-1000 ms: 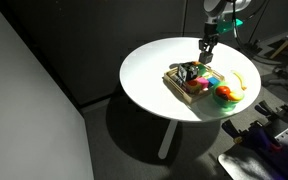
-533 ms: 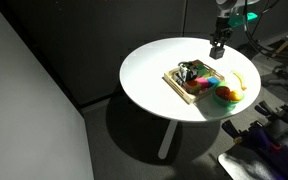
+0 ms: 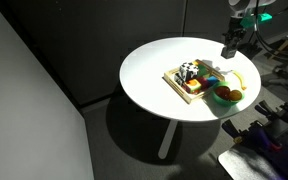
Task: Pick up the gray block and put it on the table
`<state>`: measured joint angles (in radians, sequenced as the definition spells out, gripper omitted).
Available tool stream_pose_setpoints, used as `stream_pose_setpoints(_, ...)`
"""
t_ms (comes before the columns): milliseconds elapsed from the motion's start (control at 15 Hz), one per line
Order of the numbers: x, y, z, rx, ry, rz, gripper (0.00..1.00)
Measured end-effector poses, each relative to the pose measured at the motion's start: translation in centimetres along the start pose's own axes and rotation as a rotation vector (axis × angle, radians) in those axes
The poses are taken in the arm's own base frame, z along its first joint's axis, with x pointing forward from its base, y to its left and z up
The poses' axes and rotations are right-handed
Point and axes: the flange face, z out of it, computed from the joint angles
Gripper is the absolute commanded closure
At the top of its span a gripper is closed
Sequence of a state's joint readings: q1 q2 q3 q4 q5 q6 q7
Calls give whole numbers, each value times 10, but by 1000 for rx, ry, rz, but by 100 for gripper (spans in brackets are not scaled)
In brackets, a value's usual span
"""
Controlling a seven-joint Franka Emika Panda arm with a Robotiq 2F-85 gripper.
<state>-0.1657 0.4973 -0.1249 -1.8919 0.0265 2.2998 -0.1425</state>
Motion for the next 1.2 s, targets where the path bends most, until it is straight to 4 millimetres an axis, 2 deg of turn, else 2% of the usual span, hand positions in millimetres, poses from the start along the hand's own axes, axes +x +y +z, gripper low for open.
stream_pose_setpoints(333, -3, 18, 13, -11, 58, 29, 71)
stream_pose_setpoints(1200, -13, 38, 74, -13, 2, 60, 71)
